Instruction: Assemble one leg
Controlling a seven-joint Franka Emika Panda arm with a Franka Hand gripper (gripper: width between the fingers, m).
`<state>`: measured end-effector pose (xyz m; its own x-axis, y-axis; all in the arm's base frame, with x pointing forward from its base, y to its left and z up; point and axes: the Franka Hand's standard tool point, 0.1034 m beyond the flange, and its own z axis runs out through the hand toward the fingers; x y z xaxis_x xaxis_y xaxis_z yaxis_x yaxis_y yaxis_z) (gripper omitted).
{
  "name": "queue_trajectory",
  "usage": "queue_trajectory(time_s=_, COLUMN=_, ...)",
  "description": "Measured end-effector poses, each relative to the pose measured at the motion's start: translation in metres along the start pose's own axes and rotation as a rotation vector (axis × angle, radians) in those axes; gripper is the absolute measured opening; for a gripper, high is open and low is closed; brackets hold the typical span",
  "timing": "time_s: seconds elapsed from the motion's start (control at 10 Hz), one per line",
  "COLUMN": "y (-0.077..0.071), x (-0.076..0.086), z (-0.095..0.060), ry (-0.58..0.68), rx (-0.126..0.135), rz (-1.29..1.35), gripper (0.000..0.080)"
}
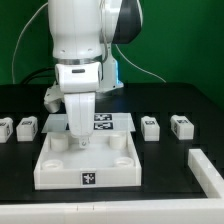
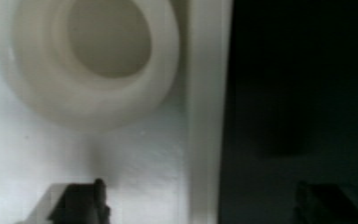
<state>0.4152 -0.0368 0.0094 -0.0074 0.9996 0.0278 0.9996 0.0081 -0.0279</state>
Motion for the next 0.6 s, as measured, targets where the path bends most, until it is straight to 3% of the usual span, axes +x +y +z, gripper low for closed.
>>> queue_trajectory(time_s=0.1, y=-0.0005, x=-0.0001, z=0.0007, ry=0.000, rx=0.002, rz=0.001, gripper=0.0384)
queue_trajectory(time_s=0.2, y=-0.0006, x=-0.0001, z=0.0008, ry=0.000, rx=0.002, rz=0.001, gripper=0.0200)
queue_trajectory(time_s=0.3, y=-0.0006, x=-0.0001, z=0.0008, ry=0.000, rx=0.002, rz=0.001, gripper=0.0077)
queue_trajectory(time_s=0.6, y=-0.0003, x=-0.0004, z=0.0007, ry=0.000, rx=0.000, rz=0.002, gripper=0.0057)
